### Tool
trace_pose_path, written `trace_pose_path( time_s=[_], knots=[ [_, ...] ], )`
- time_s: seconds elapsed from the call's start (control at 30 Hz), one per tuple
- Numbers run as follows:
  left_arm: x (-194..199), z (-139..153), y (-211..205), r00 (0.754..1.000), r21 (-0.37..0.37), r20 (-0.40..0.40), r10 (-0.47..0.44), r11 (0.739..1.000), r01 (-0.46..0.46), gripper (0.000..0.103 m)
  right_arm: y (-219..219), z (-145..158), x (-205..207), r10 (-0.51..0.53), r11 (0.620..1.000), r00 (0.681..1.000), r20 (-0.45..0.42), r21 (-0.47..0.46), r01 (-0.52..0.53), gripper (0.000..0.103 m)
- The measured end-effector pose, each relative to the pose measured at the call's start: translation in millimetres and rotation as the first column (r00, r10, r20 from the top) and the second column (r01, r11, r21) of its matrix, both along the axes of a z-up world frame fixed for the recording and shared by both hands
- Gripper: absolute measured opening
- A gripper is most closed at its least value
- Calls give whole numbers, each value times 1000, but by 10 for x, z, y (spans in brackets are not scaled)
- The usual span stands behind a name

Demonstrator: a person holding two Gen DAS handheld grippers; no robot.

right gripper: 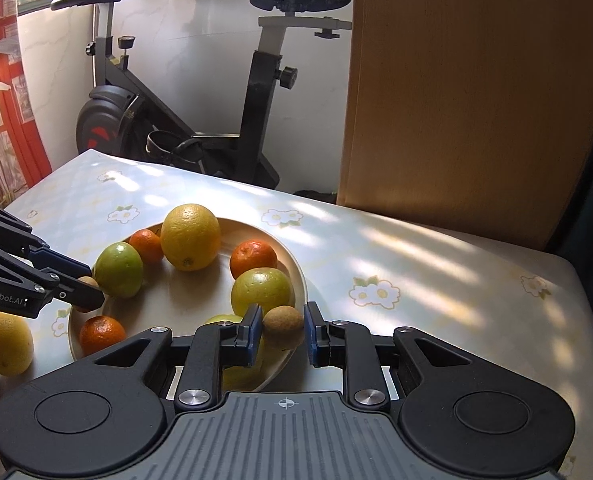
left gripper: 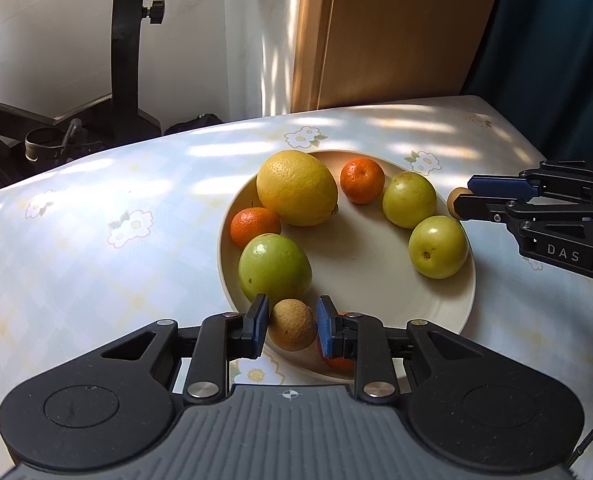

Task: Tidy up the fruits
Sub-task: 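Carry the kiwi over the plate with the left gripper while the right gripper carries its kiwi, then lower the kiwi onto the plate and open the left gripper while the right gripper releases its kiwi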

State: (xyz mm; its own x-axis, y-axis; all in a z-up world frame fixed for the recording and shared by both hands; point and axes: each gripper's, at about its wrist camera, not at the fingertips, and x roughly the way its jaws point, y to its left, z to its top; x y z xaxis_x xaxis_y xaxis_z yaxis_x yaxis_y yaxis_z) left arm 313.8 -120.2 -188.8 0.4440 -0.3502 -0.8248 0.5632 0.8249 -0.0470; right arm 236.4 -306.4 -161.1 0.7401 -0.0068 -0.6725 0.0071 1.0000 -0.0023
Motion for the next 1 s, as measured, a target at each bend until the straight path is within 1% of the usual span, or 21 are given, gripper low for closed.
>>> trace_pose_path(
  time_s=[0.1, 0.2, 0.43, 0.63, 0.8, 1.0],
  knots=[
    [5, -18, 20, 1000, 8, -2, 2, 1000, -2, 28, -26, -53, 18, -9, 1000, 1000, -4, 30, 9, 20],
    [13, -28, 36, 1000, -1, -6, 2, 1000, -2, 28, -44, -67, 32, -19, 999, 1000, 0, 50, 19, 20],
    [17, -66, 16, 1000, 11, -9, -6, 1000, 6, 28, -55, -86, 48, -32, 997, 999, -3, 67, 33, 21],
    [-15, -68, -81, 999, 84, 18, -45, 996, 44, 29, -27, -72, 27, -25, 998, 1000, -1, 66, 25, 21],
    [3, -65, -36, 999, 65, 10, -49, 997, 48, 29, -30, -71, 17, -28, 997, 1000, 0, 74, 28, 21],
    [-3, -74, -56, 999, 66, 18, -43, 997, 42, 29, -24, -69, 12, -35, 997, 999, 0, 74, 35, 22]
  ],
)
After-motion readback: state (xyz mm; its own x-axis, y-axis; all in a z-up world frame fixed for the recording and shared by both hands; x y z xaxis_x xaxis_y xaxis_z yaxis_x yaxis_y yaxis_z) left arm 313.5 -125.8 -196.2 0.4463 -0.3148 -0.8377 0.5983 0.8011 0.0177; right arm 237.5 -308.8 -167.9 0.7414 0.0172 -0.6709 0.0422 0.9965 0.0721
